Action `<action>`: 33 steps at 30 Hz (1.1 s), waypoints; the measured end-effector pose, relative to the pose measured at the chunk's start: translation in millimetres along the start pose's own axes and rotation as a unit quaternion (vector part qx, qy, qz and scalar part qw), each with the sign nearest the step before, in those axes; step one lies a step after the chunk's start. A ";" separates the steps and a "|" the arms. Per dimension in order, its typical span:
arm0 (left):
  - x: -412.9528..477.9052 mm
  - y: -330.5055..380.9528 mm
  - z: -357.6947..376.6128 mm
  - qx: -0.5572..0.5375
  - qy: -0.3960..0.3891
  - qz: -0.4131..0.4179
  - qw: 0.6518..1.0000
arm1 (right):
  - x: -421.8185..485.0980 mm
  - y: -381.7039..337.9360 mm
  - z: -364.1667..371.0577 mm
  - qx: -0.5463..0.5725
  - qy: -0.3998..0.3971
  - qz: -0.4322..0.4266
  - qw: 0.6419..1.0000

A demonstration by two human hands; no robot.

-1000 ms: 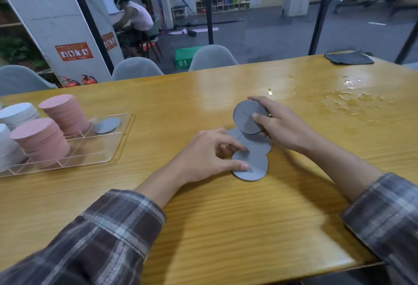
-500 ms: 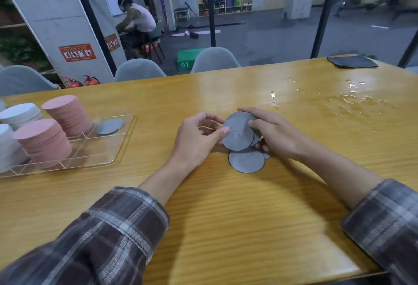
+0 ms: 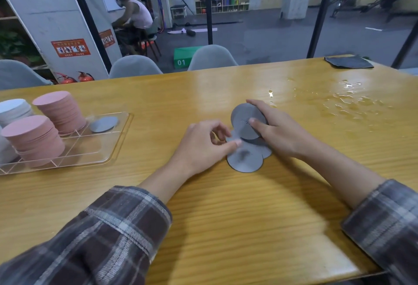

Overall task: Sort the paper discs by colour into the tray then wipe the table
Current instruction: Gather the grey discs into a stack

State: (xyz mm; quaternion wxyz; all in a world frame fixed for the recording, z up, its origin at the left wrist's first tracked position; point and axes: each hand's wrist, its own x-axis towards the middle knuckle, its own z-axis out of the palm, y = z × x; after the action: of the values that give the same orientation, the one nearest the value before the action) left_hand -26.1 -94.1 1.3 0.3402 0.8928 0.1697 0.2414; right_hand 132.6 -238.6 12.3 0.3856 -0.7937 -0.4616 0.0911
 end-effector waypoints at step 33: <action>6.5 12.7 5.3 -0.216 0.034 -0.108 0.970 | 1.7 -7.9 8.1 0.083 -0.008 0.030 0.996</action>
State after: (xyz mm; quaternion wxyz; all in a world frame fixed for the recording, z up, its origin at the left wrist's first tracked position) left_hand -16.1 -102.9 8.7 0.5429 0.7659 0.2203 0.2649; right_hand 124.3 -230.8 12.6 0.4437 -0.7715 -0.4317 0.1470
